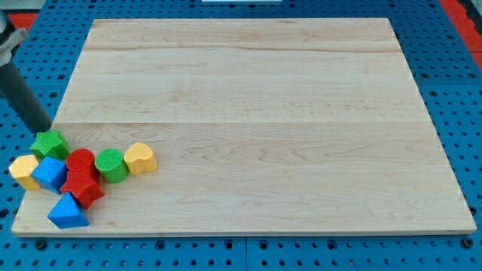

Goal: Move your arm closer to the group of blocks

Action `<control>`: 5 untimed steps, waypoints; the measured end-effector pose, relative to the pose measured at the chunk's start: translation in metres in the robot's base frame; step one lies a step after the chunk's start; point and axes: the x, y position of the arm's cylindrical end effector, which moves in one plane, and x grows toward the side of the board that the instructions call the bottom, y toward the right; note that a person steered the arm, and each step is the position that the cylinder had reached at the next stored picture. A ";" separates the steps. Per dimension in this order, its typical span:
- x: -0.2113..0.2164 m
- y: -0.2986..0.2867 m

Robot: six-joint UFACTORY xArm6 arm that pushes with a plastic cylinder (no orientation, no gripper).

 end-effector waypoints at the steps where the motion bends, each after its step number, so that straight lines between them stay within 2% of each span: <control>1: -0.063 0.013; 2: -0.081 0.078; 3: -0.072 0.185; 4: 0.006 0.252; 5: 0.122 0.269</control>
